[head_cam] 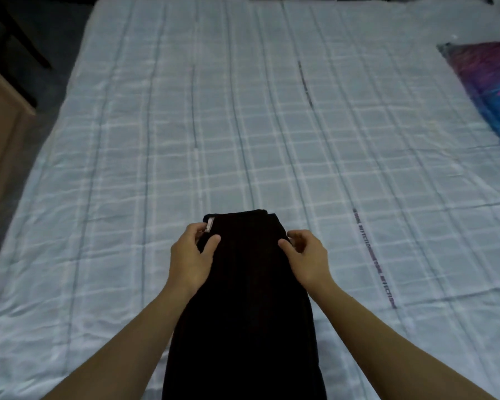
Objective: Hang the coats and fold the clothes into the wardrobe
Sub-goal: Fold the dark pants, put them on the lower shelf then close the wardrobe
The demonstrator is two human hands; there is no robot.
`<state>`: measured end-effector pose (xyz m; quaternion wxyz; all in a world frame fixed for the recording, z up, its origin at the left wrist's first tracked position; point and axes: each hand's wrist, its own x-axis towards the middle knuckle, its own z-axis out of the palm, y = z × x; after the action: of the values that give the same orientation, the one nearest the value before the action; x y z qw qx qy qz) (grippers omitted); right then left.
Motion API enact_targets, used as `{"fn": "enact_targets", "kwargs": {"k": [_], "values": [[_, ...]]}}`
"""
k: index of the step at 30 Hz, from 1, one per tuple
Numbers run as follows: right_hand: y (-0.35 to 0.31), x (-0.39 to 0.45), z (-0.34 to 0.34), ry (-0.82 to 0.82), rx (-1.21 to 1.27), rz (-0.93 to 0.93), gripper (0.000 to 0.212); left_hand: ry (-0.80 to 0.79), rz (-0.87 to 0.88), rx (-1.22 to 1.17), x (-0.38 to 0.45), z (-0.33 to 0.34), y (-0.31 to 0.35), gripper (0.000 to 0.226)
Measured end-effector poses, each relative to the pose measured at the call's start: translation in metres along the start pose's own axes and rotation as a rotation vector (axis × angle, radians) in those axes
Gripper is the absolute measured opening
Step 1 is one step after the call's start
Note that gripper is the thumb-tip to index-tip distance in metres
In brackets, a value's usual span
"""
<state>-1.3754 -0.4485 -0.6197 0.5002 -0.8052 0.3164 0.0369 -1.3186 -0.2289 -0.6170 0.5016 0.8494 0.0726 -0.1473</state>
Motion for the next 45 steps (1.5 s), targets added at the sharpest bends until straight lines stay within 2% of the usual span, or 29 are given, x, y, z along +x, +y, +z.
{"fn": "enact_targets", "kwargs": {"k": [3, 6, 9, 11, 15, 17, 21, 25, 27, 30, 31, 33, 35, 38, 41, 45], "values": [[0.015, -0.023, 0.003, -0.099, 0.01, 0.085, 0.033, 0.026, -0.06, 0.055, -0.005, 0.004, -0.018, 0.048], [0.026, -0.052, -0.002, -0.246, 0.161, 0.275, 0.043, -0.104, -0.259, 0.006, -0.025, -0.011, -0.019, 0.072], [0.028, -0.057, -0.009, -0.375, 0.275, 0.41, 0.056, -0.307, -0.41, -0.054, -0.041, -0.02, -0.018, 0.067], [0.025, -0.05, -0.01, -0.431, 0.35, 0.475, 0.049, -0.396, -0.502, -0.203, -0.039, -0.019, -0.018, 0.057], [0.016, -0.045, -0.003, -0.473, 0.406, 0.473, 0.044, -0.479, -0.561, -0.278, -0.035, -0.019, -0.019, 0.06], [0.013, -0.051, -0.002, -0.454, 0.45, 0.425, 0.034, -0.491, -0.56, -0.315, -0.041, -0.02, -0.015, 0.061], [0.001, -0.063, -0.011, -0.446, 0.518, 0.25, 0.034, -0.393, -0.431, -0.384, -0.058, -0.03, 0.0, 0.058], [-0.016, -0.042, -0.007, -0.327, 0.432, 0.113, 0.03, -0.201, -0.266, -0.336, -0.044, -0.03, 0.009, 0.06], [-0.015, -0.029, 0.005, -0.234, 0.306, 0.1, 0.039, -0.118, -0.226, -0.196, -0.031, -0.022, 0.002, 0.069], [-0.004, -0.027, 0.016, -0.097, 0.093, 0.09, 0.058, -0.007, -0.116, 0.209, -0.032, -0.013, -0.016, 0.087], [-0.002, -0.036, 0.015, -0.031, -0.002, -0.005, 0.061, 0.055, 0.005, 0.331, -0.041, -0.014, -0.02, 0.086], [0.001, -0.066, 0.014, 0.064, -0.248, -0.336, 0.06, 0.138, 0.29, 0.504, -0.066, -0.014, -0.025, 0.07], [0.014, -0.1, 0.025, 0.008, -0.524, -0.59, 0.063, 0.103, 0.444, 0.634, -0.092, -0.007, -0.034, 0.062], [0.05, -0.118, 0.043, -0.142, -0.804, -0.645, 0.067, -0.056, 0.469, 0.817, -0.111, 0.006, -0.064, 0.061], [0.078, -0.106, 0.049, -0.175, -0.853, -0.629, 0.067, -0.152, 0.453, 0.845, -0.1, 0.013, -0.097, 0.062], [0.094, -0.096, 0.061, -0.114, -0.833, -0.644, 0.067, -0.147, 0.485, 0.823, -0.084, 0.024, -0.116, 0.063]]}}
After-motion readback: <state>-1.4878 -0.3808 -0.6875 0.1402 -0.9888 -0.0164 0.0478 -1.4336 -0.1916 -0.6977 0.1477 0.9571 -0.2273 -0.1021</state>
